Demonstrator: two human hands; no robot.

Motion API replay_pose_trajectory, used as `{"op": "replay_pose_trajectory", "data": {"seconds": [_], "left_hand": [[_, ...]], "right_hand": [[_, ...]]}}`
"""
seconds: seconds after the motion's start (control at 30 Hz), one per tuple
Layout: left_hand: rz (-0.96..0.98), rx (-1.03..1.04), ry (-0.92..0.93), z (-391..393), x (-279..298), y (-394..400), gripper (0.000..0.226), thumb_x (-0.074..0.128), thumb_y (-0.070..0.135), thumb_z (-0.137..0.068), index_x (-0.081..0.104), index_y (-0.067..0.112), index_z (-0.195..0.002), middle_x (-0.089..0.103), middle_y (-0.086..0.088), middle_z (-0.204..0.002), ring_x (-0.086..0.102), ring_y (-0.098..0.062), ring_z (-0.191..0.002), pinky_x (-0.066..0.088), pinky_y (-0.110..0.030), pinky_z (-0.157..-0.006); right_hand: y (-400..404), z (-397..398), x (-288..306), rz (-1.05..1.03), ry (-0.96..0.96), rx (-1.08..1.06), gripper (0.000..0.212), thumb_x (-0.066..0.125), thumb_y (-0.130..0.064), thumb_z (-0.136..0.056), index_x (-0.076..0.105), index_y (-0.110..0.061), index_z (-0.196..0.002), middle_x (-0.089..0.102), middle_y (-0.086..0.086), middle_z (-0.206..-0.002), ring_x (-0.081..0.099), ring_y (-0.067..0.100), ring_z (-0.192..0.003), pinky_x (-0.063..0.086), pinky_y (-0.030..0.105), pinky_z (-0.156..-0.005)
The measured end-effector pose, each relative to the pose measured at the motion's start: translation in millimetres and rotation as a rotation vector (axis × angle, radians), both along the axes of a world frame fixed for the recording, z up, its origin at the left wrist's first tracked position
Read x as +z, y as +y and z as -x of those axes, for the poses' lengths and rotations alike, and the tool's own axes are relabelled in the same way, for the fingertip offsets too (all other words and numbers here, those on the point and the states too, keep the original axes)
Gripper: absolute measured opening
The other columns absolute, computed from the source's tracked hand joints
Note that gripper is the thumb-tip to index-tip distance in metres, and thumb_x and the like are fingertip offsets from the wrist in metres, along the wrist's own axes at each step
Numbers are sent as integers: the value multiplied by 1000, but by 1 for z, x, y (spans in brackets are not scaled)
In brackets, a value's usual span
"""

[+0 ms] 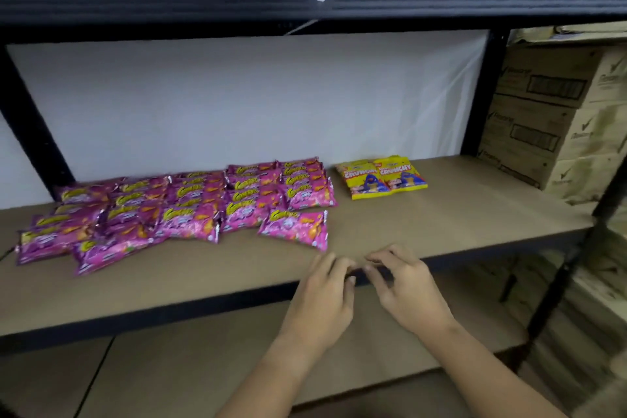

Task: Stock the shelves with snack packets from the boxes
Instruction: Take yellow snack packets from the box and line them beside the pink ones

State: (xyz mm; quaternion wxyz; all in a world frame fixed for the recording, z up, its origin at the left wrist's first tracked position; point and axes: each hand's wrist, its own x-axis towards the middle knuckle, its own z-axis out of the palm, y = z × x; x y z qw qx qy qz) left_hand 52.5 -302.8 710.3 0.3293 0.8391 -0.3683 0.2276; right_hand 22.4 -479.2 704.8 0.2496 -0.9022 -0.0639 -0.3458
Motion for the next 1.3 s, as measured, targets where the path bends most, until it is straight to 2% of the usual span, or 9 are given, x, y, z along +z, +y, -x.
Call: {"op": "replay_pose_trajectory", "data": {"seconds": [0.2,0.27,0.4,0.53,0.63,0.83,1.03,1.2,1.3], "left_hand": [[-62,49,-49,28,-72,95,19,63,24,-89,63,15,-105,61,0,-99,57,-22,-90,46,-36,-82],[-79,91,47,35,-109,126,21,64,28,-86,63,17,-104,63,0,-99,60,-25,-89,48,-39,-82],[-110,221,309,49,-187,189,23,73,25,-83,65,18,-104,65,1,-100,64,-23,-91,50,-33,-81],[-175,352,559,60,-287,248,27,72,25,-85,67,17,-111,66,-1,-105,65,-25,-97,52,-34,-83],[-340,504,706,69,-364,286,31,65,32,-93,63,22,-123,63,-1,-120,63,-24,-107,46,-31,-87],[-358,658,975,79,-553,351,45,69,26,-91,57,20,-134,58,-10,-137,59,-31,-117,49,-36,-93],[-315,787,1164,88,-717,384,59,74,22,-87,49,19,-141,61,-14,-132,60,-33,-115,49,-39,-91],[-172,841,1294,94,-809,389,82,77,15,-85,33,29,-152,58,-12,-135,62,-31,-116,53,-36,-91],[-100,873,1321,96,-845,388,80,74,11,-87,33,31,-152,50,-10,-141,58,-31,-121,51,-35,-95]], "right_hand": [[90,35,-53,17,21,65,16,71,-17,-86,73,-12,-101,64,0,-94,61,16,-91,49,24,-86],[118,40,-85,2,80,97,15,70,-19,-85,73,-11,-98,65,2,-92,63,20,-89,49,25,-86],[167,44,-159,-33,305,187,15,72,-20,-85,73,-13,-99,65,-1,-95,66,19,-86,50,23,-81],[212,39,-255,-26,460,277,18,71,-25,-87,73,-16,-102,63,-4,-97,64,15,-91,50,23,-83],[241,32,-341,-4,573,322,20,70,-26,-83,74,-17,-101,65,-1,-96,66,19,-91,52,26,-82],[285,18,-532,47,818,395,25,70,-34,-80,74,-20,-101,67,-2,-99,67,20,-92,52,28,-83],[321,28,-702,95,1066,376,46,83,-29,-75,70,-16,-116,65,7,-115,60,30,-113,49,36,-96],[343,44,-792,89,1266,346,66,76,-33,-83,50,-29,-144,52,4,-135,50,22,-127,36,27,-106],[356,54,-830,37,1357,317,82,78,-34,-82,35,-35,-152,37,6,-148,41,23,-136,35,29,-112]]}}
